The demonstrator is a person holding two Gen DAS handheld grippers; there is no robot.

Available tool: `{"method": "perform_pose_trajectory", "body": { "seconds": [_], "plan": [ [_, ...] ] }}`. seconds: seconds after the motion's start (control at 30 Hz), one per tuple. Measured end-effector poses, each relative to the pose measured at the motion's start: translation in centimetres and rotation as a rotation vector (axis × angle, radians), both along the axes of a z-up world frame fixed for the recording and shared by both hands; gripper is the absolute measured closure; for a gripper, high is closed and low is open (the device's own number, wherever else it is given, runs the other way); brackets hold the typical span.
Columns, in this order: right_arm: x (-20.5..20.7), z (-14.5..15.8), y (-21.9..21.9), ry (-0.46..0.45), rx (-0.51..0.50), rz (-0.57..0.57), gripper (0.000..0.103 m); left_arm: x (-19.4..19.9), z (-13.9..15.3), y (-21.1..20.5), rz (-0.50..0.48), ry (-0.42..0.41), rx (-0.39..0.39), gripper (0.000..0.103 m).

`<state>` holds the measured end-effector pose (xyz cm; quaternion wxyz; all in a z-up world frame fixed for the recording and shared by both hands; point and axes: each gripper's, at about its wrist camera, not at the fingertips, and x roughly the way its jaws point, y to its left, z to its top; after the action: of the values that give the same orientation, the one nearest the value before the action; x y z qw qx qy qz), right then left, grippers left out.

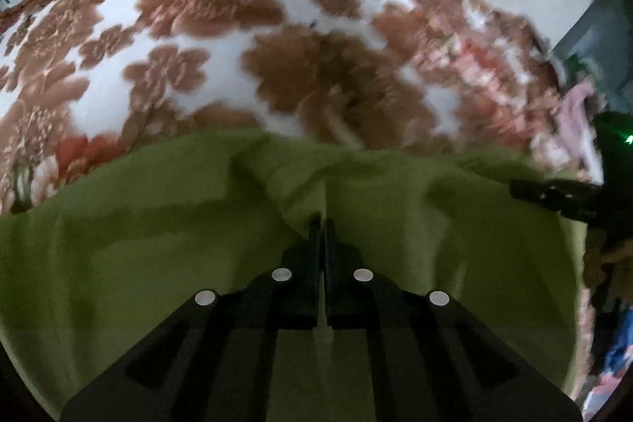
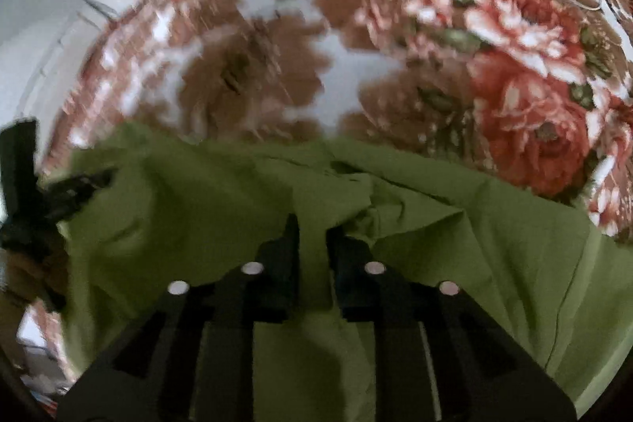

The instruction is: Fold large clothes

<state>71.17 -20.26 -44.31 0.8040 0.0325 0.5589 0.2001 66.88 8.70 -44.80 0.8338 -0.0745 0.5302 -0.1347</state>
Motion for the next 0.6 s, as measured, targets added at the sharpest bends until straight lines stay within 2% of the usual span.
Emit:
{"method": "perform_pose_trajectory", "body": {
  "seconds": [0.03,0.07,0.1,0.17,0.23,0.3,0.37,0.4,0.47,0.5,0.53,0.6],
  "plan": [
    [0.0,-0.8,-0.1,0.011,0.003,-0.005,0.074,-0.2,-0.6,0.0,-0.003,0.012,0.024,0.094],
    [-0.2,-1.1,-0.2,0.02,0.003,-0.019,0.073,-0.5,-0.6,-0.1,0.002,0.007,0.051,0.084],
    [-0.5,-1.0,-0.5,0.021,0.005,-0.031,0.069,-1.0,-0.1,0.0,0.017,-0.012,0.082,0.08],
    [-1.7,0.2,-1.1,-0.001,-0.003,-0.053,0.061,-2.4,1.9,0.4,0.027,-0.068,0.074,0.074],
    [-4.0,2.7,-1.8,-0.082,-0.051,-0.055,0.032,-4.1,4.0,0.4,0.022,-0.121,0.075,0.071],
    [-6.1,4.7,-2.2,-0.139,-0.069,-0.069,0.028,-5.4,5.6,-0.6,0.003,-0.153,0.076,0.07],
    [-6.9,5.3,-1.9,-0.129,-0.041,-0.074,0.023,-6.4,6.3,-1.8,-0.015,-0.162,0.077,0.056],
    [-7.5,5.2,-1.5,-0.12,-0.036,-0.073,0.02,-6.9,6.3,-2.6,-0.031,-0.166,0.076,0.054],
    [-8.6,4.2,-0.3,-0.106,-0.054,-0.051,0.02,-7.3,5.2,-4.1,-0.053,-0.148,0.093,0.054],
    [-8.7,3.5,0.5,-0.098,-0.06,-0.037,0.02,-7.3,4.1,-4.9,-0.059,-0.124,0.125,0.055],
    [-9.1,2.7,1.0,-0.098,-0.061,-0.023,0.02,-7.4,2.9,-5.5,-0.072,-0.107,0.149,0.062],
    [-9.3,0.6,1.6,-0.077,-0.083,-0.014,0.021,-7.3,0.4,-6.5,-0.084,-0.086,0.224,0.066]
  ]
}}
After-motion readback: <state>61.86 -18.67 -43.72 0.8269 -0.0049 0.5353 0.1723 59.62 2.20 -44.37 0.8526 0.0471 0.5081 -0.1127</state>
